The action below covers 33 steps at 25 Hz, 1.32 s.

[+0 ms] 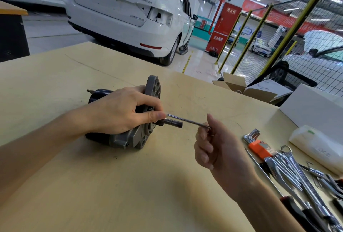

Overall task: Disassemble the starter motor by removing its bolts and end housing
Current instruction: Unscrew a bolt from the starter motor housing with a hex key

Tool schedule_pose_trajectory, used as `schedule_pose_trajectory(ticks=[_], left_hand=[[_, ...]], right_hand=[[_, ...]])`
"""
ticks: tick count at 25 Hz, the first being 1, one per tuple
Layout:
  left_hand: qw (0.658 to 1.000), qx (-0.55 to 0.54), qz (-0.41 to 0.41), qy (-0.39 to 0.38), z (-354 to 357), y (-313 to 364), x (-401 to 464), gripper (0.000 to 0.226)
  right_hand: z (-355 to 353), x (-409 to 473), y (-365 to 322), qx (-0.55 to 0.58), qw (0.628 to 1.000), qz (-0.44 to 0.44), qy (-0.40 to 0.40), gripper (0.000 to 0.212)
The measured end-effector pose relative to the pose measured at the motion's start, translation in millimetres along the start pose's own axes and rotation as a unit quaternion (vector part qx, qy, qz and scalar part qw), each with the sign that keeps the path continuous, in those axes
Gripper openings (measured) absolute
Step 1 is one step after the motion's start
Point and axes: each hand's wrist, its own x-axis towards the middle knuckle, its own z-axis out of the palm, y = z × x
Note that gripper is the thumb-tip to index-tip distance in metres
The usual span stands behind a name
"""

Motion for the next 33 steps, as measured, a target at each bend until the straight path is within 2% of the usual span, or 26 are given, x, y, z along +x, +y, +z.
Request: schedule_pose_trajectory(ticks=[3, 6, 10, 16, 19, 24, 27, 29, 33], left_hand=[[1.000, 0.002, -0.001, 0.002, -0.3, 0.5, -0.3, 0.031], [1.000, -0.003, -0.002, 0.000, -0.3, 1.0, -0.1, 0.030], [1.000, 0.000, 0.001, 0.004, -0.1, 2.0, -0.2, 0.031], [1.000, 0.008, 0.001, 0.004, -0.2, 1.7, -0.5, 0.030], [1.000, 0.001, -0.004, 0.006, -0.4, 2.4, -0.7, 0.034], [1.000, -0.007, -0.006, 0.003, 0.7, 2.4, -0.3, 0.033], [1.000, -0.015, -0.009, 0.002, 0.8, 1.7, -0.5, 0.034], [1.000, -0.014, -0.007, 0.002, 1.0, 1.3, -0.5, 0.033], [1.000, -0.011, -0.003, 0.000, 0.5, 1.0, -0.7, 0.028]], right_hand=[[-2.6, 0.2, -2.8, -0.019, 0.999, 0.037, 0.028, 0.037], [-3.4, 1.9, -3.1, -0.056, 0.993, 0.094, 0.032, 0.052], [-5.6, 0.9, -1.0, -0.134, 0.985, 0.096, 0.042, 0.068], [-3.2, 0.2, -1.4, -0.134, 0.989, 0.048, 0.039, 0.057], [-0.4, -1.3, 0.6, -0.174, 0.984, -0.011, 0.044, 0.053], [5.7, -8.4, 5.6, -0.299, 0.941, -0.154, 0.049, 0.048], [8.1, -9.3, 8.9, -0.355, 0.911, -0.199, 0.067, 0.047], [10.1, -10.4, 10.6, -0.347, 0.913, -0.204, 0.064, 0.048], [10.4, -13.3, 10.5, -0.268, 0.943, -0.195, 0.017, 0.052]])
